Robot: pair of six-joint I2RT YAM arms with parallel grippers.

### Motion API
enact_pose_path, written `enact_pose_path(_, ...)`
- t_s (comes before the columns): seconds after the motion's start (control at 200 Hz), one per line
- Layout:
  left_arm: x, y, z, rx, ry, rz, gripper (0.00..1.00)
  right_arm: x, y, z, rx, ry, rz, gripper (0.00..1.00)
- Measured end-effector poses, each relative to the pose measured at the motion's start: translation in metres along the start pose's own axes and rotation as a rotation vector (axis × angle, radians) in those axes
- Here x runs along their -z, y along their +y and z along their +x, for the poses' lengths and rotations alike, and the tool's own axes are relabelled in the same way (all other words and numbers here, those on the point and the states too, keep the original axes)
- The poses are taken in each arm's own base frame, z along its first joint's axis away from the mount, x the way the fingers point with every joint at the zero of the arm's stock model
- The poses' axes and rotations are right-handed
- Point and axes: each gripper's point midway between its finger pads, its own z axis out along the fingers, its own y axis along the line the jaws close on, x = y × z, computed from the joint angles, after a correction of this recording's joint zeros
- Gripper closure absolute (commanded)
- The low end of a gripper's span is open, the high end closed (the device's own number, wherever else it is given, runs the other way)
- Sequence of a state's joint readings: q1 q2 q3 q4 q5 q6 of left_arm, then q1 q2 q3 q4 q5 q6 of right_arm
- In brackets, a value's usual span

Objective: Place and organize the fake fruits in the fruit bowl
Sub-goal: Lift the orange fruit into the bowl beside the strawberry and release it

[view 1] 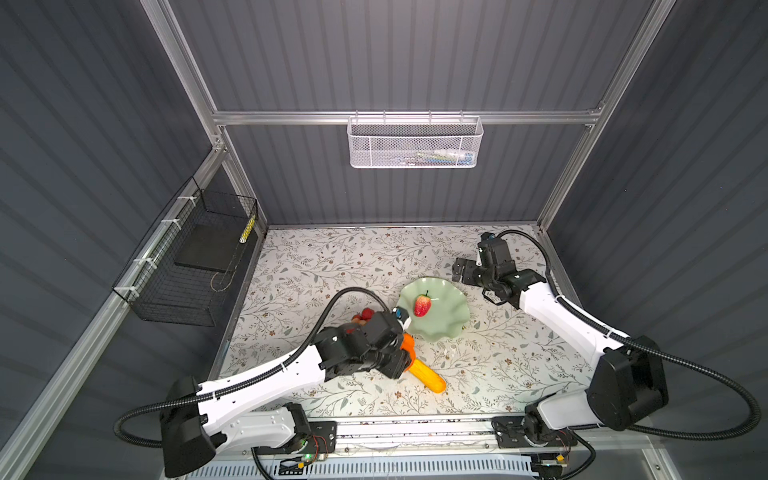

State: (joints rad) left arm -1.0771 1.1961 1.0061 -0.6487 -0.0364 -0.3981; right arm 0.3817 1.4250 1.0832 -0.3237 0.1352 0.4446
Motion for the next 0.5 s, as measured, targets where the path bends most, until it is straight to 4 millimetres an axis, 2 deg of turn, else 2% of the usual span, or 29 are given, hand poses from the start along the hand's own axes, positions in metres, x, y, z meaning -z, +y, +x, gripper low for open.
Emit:
enact_pose_path(0.095,-0.015,-0.005,-0.042,-0.058,-0.045,-0.008,0.48,0.011,-0.005,0.004,-0.002,-0.011,-0.003,0.01)
enact_pose_path(0.165,-0.045,0.002,-0.061,-0.072,-0.036,-0.02,0.49,0.025,-0.01,0.005,-0.008,-0.03,-0.007,0.01)
enact_pose_path(0.24,-0.081,0.012,-0.069,-0.079,-0.001,-0.036,0.48,0.04,-0.016,0.004,-0.018,-0.054,-0.008,0.01)
enact_pose_path(0.345,-0.121,0.024,-0.078,-0.09,0.042,-0.059,0.46,0.061,-0.026,0.007,-0.029,-0.089,-0.01,0.01)
enact_pose_path(0.5,-0.157,0.027,-0.094,-0.11,0.05,-0.065,0.43,0.082,-0.036,0.022,-0.028,-0.099,-0.013,0.01)
